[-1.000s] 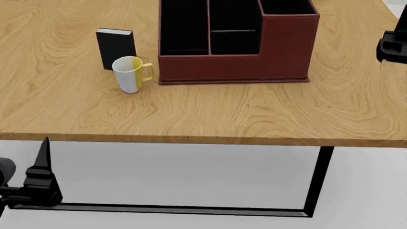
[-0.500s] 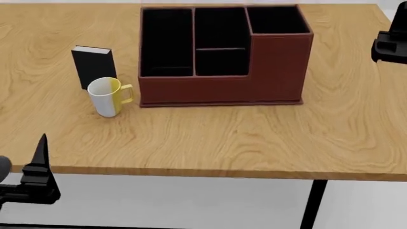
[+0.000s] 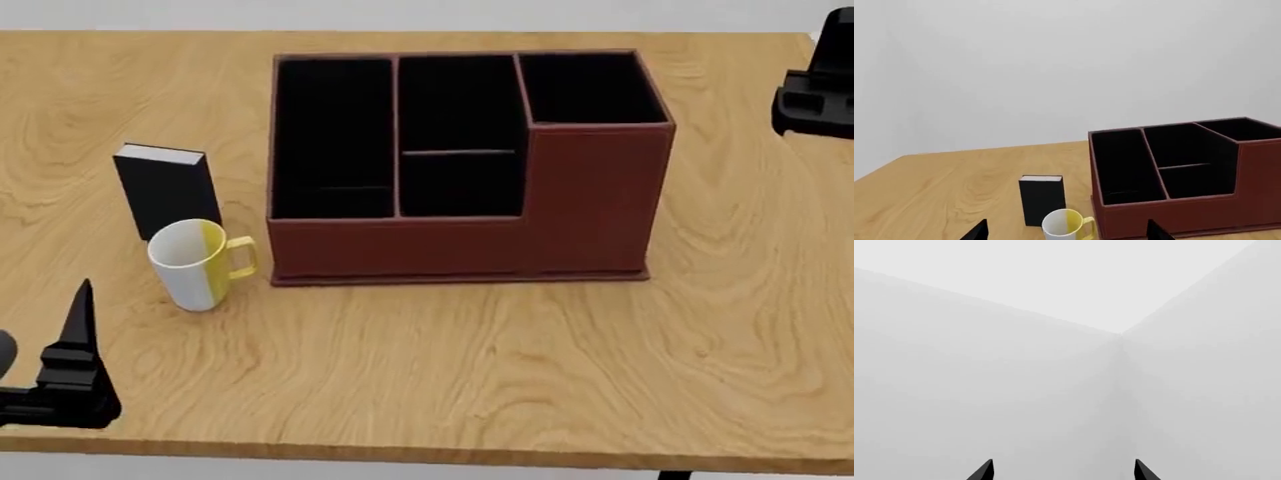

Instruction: Pick up the book and place it in the back compartment of the caddy.

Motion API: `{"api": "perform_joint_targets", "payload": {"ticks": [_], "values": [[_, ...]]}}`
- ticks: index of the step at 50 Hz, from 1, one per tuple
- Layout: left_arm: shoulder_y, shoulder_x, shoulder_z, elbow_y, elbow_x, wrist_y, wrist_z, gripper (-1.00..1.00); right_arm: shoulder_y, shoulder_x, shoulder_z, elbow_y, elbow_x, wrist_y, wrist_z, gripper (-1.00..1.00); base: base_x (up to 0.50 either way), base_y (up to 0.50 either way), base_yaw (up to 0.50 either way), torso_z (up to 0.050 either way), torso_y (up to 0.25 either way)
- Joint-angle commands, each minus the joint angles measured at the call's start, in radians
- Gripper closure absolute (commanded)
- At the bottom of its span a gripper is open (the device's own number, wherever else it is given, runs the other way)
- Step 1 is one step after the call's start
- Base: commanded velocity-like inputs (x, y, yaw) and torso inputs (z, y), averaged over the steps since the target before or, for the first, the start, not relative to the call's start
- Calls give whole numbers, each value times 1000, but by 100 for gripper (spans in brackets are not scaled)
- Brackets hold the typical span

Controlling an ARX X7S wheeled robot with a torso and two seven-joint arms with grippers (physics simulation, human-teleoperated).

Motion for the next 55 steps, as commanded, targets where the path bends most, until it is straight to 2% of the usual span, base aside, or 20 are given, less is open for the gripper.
{"api": "perform_joint_targets", "payload": {"ticks": [1, 55], "values": [[6, -3, -5, 3, -3, 11, -2, -100, 2, 2, -2, -3, 5, 4, 2, -100, 383, 0, 0, 0, 11], [17, -20, 3, 8, 3, 56, -9, -100, -4, 8, -2, -4, 20, -4, 10, -100, 387, 0, 0, 0, 1]]}}
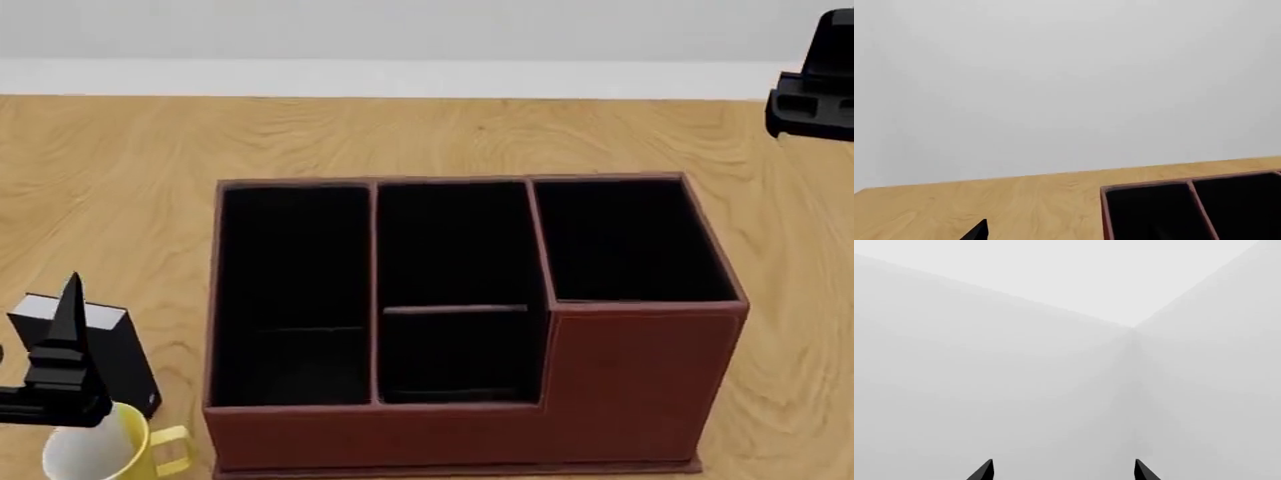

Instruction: Pick up the book and place it in the back compartment of the caddy.

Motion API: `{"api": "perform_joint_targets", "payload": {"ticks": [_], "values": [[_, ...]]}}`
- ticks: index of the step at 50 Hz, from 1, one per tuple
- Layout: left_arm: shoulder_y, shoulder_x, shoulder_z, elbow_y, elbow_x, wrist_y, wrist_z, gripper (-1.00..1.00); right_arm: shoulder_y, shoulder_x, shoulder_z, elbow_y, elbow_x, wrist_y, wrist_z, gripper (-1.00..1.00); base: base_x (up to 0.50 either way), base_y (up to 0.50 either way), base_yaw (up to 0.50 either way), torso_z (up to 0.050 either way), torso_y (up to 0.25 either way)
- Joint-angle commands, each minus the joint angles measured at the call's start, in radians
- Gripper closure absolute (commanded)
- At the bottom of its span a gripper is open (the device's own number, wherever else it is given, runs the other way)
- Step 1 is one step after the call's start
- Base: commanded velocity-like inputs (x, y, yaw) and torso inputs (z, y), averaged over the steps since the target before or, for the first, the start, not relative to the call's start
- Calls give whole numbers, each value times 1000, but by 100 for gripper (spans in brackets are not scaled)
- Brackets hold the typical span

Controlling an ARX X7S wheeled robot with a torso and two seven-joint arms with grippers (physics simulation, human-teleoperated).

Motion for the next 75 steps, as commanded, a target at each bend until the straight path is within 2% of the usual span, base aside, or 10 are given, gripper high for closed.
{"api": "perform_joint_targets", "payload": {"ticks": [1, 20, 41, 75], "values": [[0, -2, 6, 0, 4, 10, -2, -100, -5, 2, 4, 1, 3, -4, 1, -100, 387, 0, 0, 0, 0], [1, -8, 11, -5, 4, 18, -3, -100, -9, -1, 3, 9, 7, -13, 2, -100, 387, 0, 0, 0, 1], [0, -15, 17, -7, -1, 13, -6, -100, -25, 2, 14, 0, 13, -29, 1, -100, -2, 0, 0, 0, 1], [-11, -19, 10, 12, -15, 0, -27, -100, -28, 9, 21, -9, 29, -25, 7, -100, -1, 0, 0, 0, -188]]}}
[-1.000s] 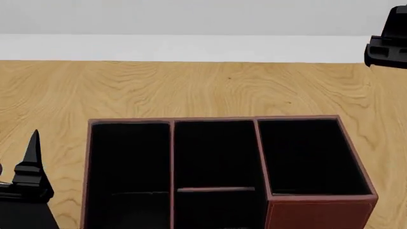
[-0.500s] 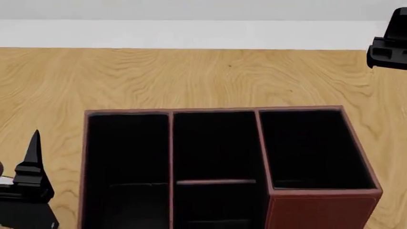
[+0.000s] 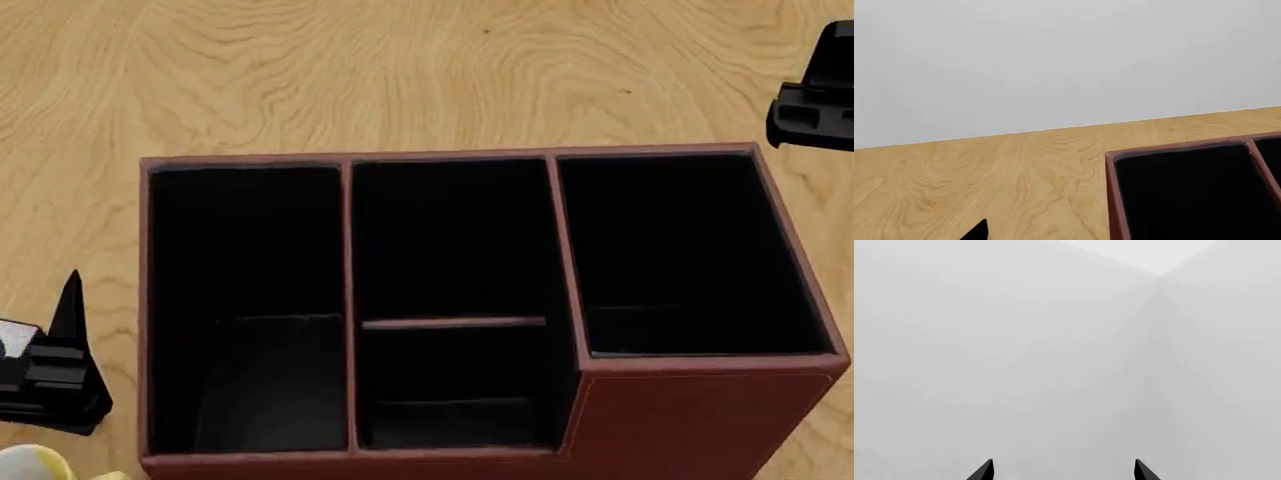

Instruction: Pick up the book and place it in the back compartment of the caddy.

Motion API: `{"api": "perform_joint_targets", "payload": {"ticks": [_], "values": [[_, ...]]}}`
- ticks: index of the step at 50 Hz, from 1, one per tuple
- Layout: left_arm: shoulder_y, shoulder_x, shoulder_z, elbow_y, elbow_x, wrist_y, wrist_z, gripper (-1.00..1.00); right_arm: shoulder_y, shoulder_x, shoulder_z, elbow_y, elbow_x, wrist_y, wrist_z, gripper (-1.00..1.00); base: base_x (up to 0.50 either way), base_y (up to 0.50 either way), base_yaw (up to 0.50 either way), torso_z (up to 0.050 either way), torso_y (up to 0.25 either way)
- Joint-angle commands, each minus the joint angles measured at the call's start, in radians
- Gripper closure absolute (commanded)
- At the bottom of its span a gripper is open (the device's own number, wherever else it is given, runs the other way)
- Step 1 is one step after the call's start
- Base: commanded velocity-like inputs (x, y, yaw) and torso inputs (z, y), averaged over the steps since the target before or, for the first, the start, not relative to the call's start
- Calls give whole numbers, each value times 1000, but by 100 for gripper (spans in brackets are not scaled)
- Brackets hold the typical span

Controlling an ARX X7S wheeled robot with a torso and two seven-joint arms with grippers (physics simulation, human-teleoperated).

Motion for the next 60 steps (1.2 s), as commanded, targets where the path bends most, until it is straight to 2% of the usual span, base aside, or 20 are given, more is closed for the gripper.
{"api": "perform_joint_targets", "payload": {"ticks": [1, 9, 18, 31, 36, 39, 40, 45, 47, 51, 56, 60], "values": [[-5, 0, -9, 11, -8, -3, -8, -100, -5, 2, 1, 0, 0, -5, 1, -100, 0, 0, 0, 0, 0], [-15, -10, -6, 32, -16, -25, -10, -100, -3, 3, 3, 2, 5, -5, 1, -100, 0, 0, 0, 0, 0], [-51, -59, -13, 108, -71, -144, -4, -100, -3, 6, 9, 1, 11, -4, 1, -100, 0, 0, 0, 0, 0], [-137, -190, -128, 269, -258, -491, -9, -100, -21, 4, 6, 13, 4, -27, -4, -100, 0, 0, 0, 0, 0], [-206, -243, -144, 301, -339, -630, 6, -100, -23, 5, 4, 15, 2, -32, -5, -100, 0, 0, 0, 0, 0], [-239, -249, -176, 312, -380, -678, 8, -100, -24, 5, 1, 17, 1, -34, -5, -100, 0, 0, 0, 0, 0], [-280, -293, -163, 325, -403, -743, 13, -100, -25, 5, -2, 18, -1, -37, -6, -100, 0, 0, 0, 0, 0], [-358, -333, -224, 352, -513, -879, 37, -100, -31, 3, -5, 23, -4, -47, -7, -100, 0, 0, 0, 0, 0], [-384, -356, -227, 353, -586, -913, 0, -100, -30, 3, -5, 22, -3, -46, -7, -100, 0, 0, 0, 0, 0], [-423, -443, -223, 317, -837, -911, -160, -100, -26, 5, -6, 21, 0, -42, -6, -100, 0, 0, 0, 0, 0], [-483, -547, -175, 276, -1017, -905, -293, -100, -12, 10, -6, 13, 11, -25, -3, -100, 0, 0, 0, 0, 0], [-526, -615, -135, 272, -1046, -891, -280, -100, -2, 12, -8, 3, 18, -11, 3, -100, 0, 0, 0, 0, 0]]}}
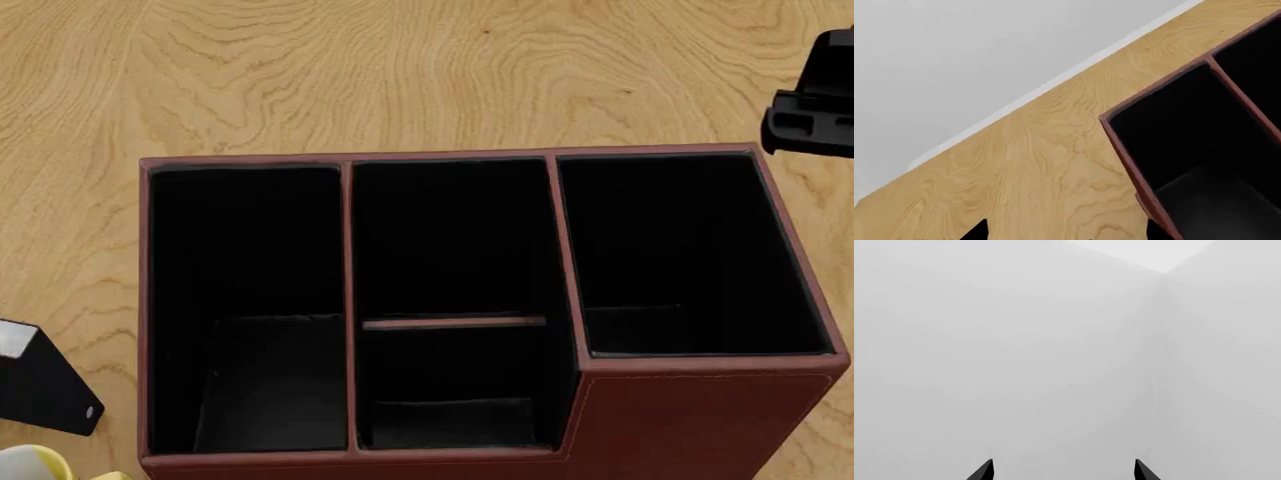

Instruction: Pick up the book and place it in the back compartment of the caddy.

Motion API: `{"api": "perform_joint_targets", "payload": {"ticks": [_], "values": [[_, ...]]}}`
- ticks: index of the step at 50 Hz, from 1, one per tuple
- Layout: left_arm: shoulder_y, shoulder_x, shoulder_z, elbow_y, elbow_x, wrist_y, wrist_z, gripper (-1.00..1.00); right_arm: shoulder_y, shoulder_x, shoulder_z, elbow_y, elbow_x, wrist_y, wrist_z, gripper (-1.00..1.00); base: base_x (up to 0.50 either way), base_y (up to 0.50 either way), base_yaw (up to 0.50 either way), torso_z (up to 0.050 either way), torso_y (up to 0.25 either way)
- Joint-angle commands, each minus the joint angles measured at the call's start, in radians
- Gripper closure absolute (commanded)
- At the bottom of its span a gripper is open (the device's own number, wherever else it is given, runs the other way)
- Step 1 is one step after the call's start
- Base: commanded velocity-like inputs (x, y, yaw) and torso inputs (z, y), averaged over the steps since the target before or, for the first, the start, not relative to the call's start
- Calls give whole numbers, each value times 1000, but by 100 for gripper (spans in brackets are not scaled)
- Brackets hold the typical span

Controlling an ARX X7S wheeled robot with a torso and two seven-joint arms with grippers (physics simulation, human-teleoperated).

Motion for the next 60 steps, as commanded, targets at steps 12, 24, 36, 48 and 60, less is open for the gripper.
{"api": "perform_joint_targets", "payload": {"ticks": [12, 24, 36, 48, 60], "values": [[-123, -368, 166, 1, -137, 8, 85, -100, 35, 7, -12, -25, 25, 43, 17, -100, 0, 0, 0, 0, 0], [-51, -487, 297, 0, 119, 156, 281, -100, 26, 10, -16, -31, 26, 44, 21, -100, 0, 0, 0, 0, 0], [-142, -503, 498, -22, 336, 175, 446, -100, 34, 16, -22, -36, 30, 55, 28, -100, 0, 0, 0, 0, 0], [-191, -523, 640, -81, 520, 239, 598, -100, 56, 17, -39, -38, 34, 72, 37, -100, 0, 0, 0, 0, 0], [-230, -523, 703, -146, 616, 271, 679, -100, 85, 17, -69, -32, 30, 84, 46, -100, 0, 0, 0, 0, 0]]}}
